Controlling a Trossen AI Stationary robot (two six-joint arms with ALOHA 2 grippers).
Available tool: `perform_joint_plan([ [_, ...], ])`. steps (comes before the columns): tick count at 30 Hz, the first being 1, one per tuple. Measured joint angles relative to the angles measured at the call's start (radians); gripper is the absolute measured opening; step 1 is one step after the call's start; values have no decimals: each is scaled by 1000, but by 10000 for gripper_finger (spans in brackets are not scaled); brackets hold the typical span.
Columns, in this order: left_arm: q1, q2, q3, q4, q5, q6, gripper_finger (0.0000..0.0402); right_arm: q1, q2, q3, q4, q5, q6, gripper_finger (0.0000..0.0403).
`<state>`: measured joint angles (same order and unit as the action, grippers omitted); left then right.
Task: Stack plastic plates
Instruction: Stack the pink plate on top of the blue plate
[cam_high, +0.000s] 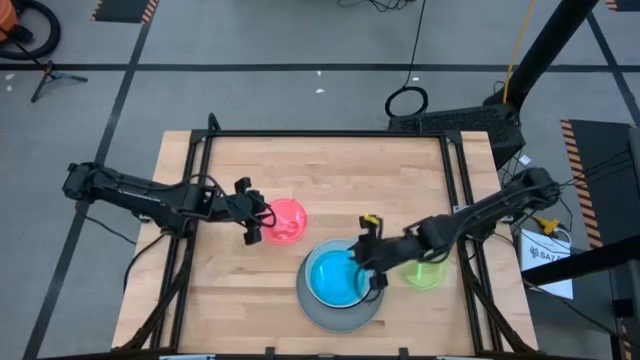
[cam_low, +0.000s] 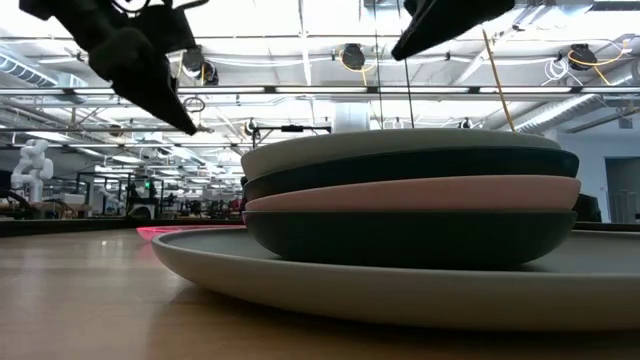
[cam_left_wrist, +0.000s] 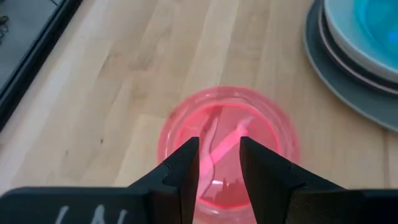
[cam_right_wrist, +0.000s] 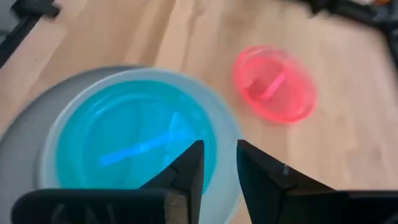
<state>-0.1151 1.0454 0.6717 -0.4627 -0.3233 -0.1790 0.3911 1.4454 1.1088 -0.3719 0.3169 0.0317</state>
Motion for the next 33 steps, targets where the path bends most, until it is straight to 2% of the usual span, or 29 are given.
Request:
perform_joint_plan([
  [7,70,9,-40,50,0,-19,122,-85,-195,-231,243,-2,-92,89],
  [15,164,111,-40,63,63,15,122,-140,-357,-371,303,-6,-38,89],
  [28,365,372,-41,261,281,160,122,-141,-366,-381,316,-8,-36,89],
  [33,418,441,-41,288,332,189,122,-141,-366,-381,316,-8,-36,89],
])
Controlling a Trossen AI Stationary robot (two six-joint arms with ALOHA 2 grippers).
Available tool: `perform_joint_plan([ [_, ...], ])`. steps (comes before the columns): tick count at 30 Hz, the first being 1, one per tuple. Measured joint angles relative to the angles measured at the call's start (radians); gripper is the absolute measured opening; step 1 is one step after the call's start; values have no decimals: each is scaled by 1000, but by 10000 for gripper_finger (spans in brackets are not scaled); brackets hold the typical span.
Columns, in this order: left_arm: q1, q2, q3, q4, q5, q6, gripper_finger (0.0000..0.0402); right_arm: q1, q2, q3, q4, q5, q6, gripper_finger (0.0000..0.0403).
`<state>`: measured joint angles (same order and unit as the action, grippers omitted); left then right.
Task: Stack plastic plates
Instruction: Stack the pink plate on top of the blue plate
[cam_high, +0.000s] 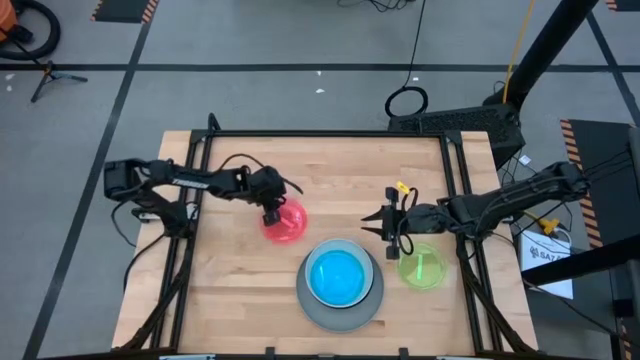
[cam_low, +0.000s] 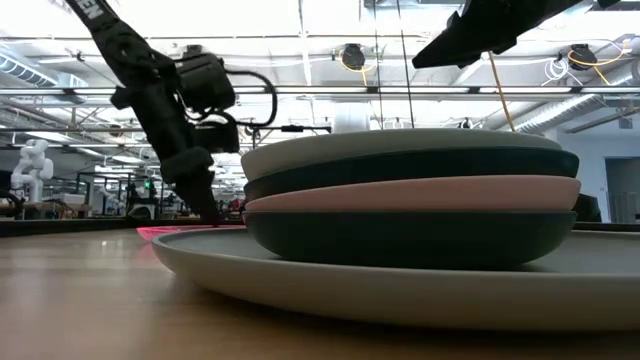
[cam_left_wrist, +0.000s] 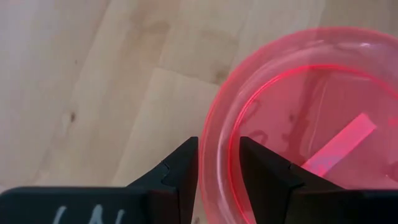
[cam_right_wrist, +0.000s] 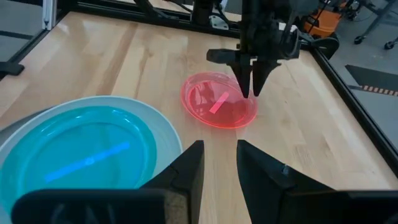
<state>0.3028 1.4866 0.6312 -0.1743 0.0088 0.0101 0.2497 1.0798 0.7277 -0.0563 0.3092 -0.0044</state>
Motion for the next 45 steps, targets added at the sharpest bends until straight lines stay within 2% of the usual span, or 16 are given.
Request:
perform_joint_plan([
  [10,38,77,4,32,28,4,122,0,0,0,0,0,0,89],
  [24,35,80,3,34,22,-19,120,0,0,0,0,0,0,89],
  [35,34,69,3,25,20,-32,43,0,0,0,1,0,0,89],
  [42,32,-36,10,-6,-7,-48,8,0,0,0,18,0,0,89],
  [45,33,-103,12,-8,-45,-65,6,0,0,0,25,0,-3,89],
])
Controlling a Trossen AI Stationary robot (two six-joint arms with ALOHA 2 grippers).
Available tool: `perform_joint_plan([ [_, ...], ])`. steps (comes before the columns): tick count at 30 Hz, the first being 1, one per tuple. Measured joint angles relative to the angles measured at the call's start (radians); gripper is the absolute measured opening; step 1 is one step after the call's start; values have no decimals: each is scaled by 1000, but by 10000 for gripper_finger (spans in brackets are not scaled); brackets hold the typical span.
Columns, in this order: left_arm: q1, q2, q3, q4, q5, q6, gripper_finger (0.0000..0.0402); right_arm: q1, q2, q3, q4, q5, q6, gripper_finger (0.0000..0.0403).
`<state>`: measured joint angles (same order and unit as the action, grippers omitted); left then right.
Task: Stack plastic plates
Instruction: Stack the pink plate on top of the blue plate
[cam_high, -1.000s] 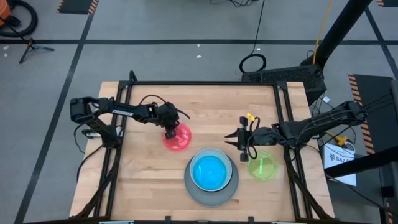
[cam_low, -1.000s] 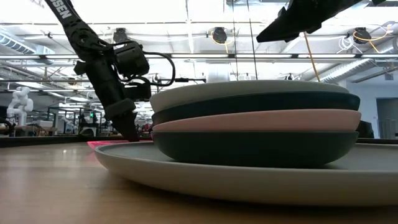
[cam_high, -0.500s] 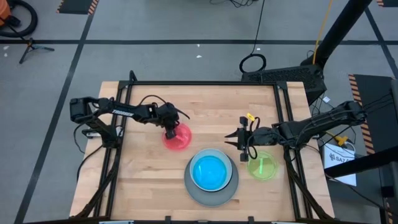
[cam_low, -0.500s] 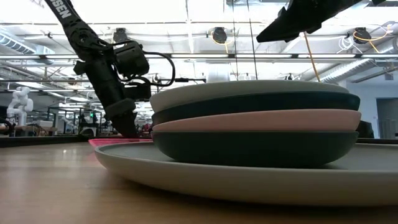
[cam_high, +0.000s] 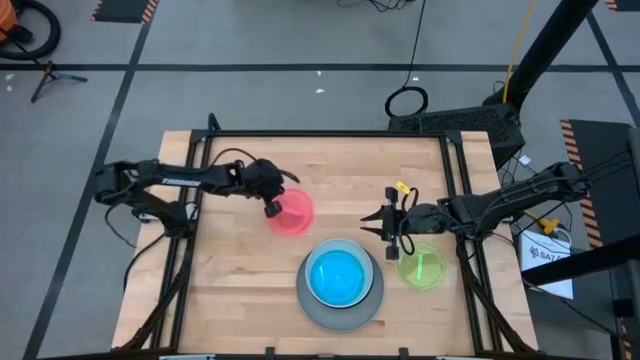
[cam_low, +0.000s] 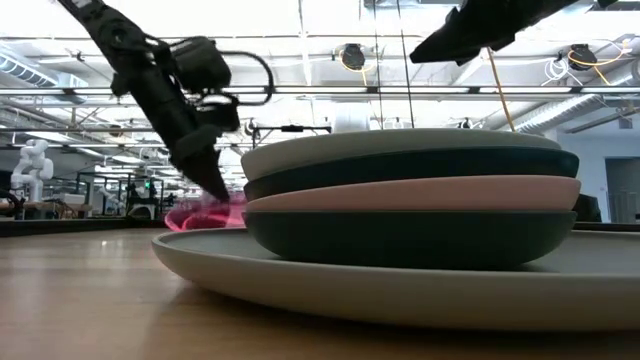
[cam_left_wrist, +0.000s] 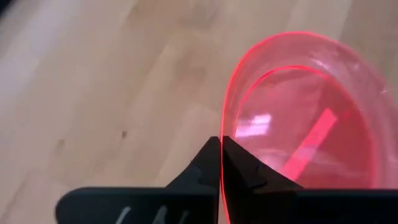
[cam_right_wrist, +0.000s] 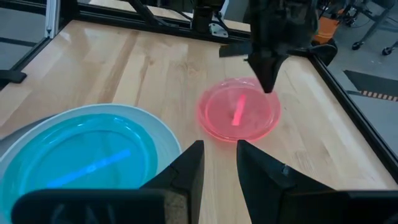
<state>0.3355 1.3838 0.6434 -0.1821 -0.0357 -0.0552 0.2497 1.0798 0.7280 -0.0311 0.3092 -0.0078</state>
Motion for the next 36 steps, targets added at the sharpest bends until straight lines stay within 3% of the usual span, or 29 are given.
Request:
perform_joint_plan([
  [7,-27,-141,0,-11,-12,-18,5,-5,0,0,8,7,21,89],
  [15,-122,-255,2,33,-71,-59,4,-50,69,0,67,84,77,89],
  [24,-243,-267,2,103,-157,-96,4,-104,184,0,350,86,-1,93],
  [36,-273,-267,2,149,-186,-98,4,-151,305,114,376,114,-2,154],
])
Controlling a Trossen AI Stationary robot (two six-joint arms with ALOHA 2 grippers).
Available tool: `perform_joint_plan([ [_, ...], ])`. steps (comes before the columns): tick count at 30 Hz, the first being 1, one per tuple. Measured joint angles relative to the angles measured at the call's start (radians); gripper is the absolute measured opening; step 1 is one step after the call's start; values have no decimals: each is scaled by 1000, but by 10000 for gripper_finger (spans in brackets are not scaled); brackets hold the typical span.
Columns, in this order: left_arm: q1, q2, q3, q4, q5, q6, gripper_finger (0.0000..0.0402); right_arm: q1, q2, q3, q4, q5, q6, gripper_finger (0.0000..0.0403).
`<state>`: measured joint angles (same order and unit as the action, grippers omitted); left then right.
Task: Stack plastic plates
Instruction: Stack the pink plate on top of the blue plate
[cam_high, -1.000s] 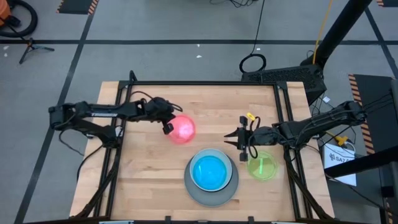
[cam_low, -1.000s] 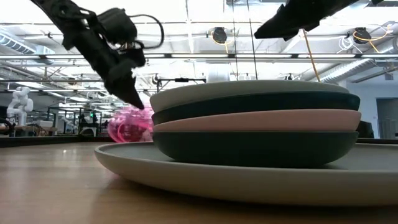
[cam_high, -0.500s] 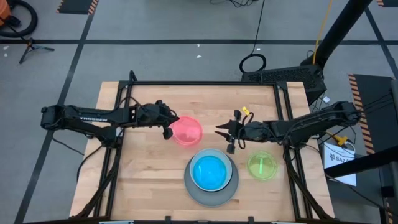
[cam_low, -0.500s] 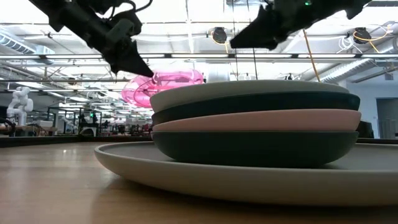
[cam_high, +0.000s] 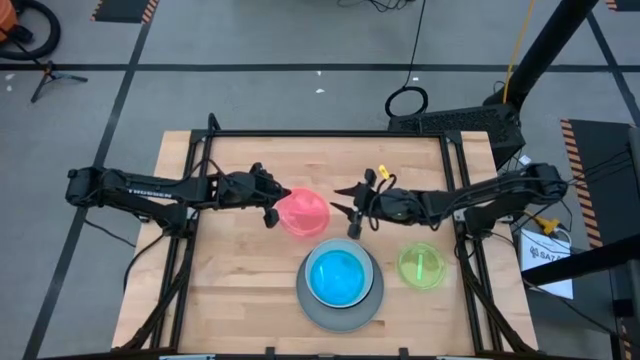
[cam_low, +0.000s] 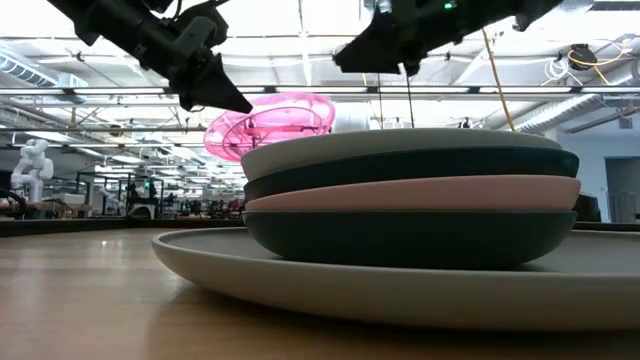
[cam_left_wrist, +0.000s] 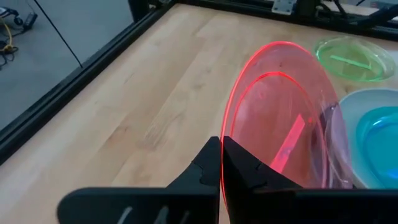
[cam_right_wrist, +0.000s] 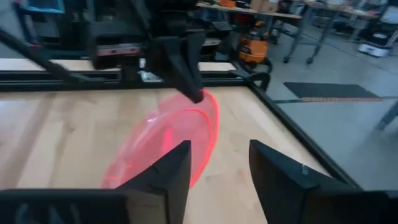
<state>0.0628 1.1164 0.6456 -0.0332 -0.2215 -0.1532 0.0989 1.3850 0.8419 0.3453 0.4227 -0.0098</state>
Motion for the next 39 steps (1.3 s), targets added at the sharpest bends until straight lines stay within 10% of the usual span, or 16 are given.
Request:
perform_joint_plan([
  [39,0,0,1,21,-15,-5,3,-65,266,248,-152,68,120,72],
])
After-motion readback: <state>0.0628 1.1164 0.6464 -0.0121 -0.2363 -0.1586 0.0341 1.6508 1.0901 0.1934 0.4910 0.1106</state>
